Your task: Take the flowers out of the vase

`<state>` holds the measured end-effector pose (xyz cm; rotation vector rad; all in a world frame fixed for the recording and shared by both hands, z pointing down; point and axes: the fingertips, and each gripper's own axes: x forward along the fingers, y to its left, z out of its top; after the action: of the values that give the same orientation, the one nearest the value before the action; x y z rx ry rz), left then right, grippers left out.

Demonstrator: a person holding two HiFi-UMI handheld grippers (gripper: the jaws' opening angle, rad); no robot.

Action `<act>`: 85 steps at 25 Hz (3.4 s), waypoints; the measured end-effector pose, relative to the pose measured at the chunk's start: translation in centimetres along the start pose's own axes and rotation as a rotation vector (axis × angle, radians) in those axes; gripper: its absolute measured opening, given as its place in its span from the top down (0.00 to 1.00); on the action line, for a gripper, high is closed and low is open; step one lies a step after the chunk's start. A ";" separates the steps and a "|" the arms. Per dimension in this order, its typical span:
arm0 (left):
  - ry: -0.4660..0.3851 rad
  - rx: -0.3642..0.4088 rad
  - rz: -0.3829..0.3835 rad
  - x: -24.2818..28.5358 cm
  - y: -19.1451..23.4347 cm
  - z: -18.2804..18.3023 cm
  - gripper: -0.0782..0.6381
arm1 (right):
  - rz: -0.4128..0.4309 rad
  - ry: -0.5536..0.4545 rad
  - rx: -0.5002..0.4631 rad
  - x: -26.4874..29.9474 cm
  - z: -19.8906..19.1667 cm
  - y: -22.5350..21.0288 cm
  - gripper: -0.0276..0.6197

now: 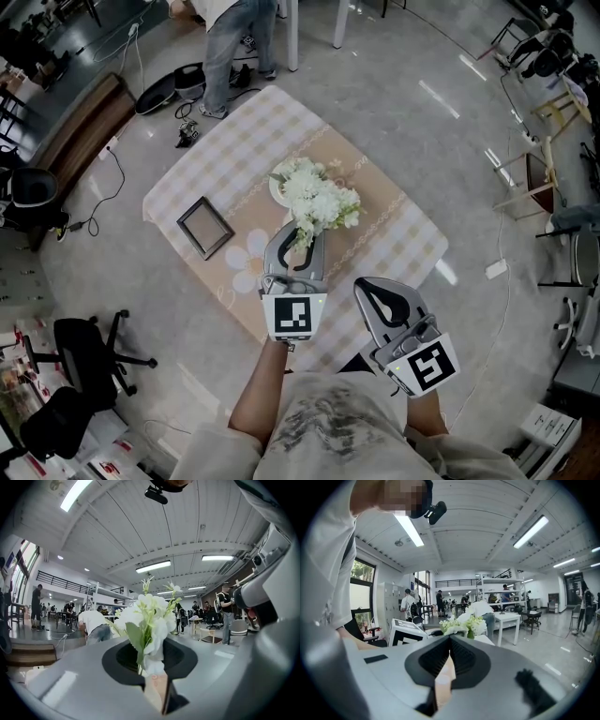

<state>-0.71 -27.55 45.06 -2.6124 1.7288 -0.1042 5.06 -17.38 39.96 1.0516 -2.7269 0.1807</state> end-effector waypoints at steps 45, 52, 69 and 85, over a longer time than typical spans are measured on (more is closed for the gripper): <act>-0.076 0.072 0.006 -3.9 0.4 7.2 0.80 | 0.012 -0.081 -0.031 -1.4 2.3 2.6 0.93; -0.095 0.069 0.003 -4.6 0.1 8.3 0.80 | 0.012 -0.090 -0.038 -1.7 2.6 3.1 0.93; -0.148 0.076 0.006 -6.0 -0.4 11.3 0.80 | 0.001 -0.114 -0.050 -2.8 3.3 3.6 0.93; -0.178 0.117 -0.004 -6.8 -0.7 13.4 0.80 | -0.001 -0.132 -0.057 -3.1 3.9 3.7 0.93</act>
<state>-1.93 -21.41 31.39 -2.4600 1.6081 0.0254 4.26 -13.40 35.32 1.0858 -2.8297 0.0340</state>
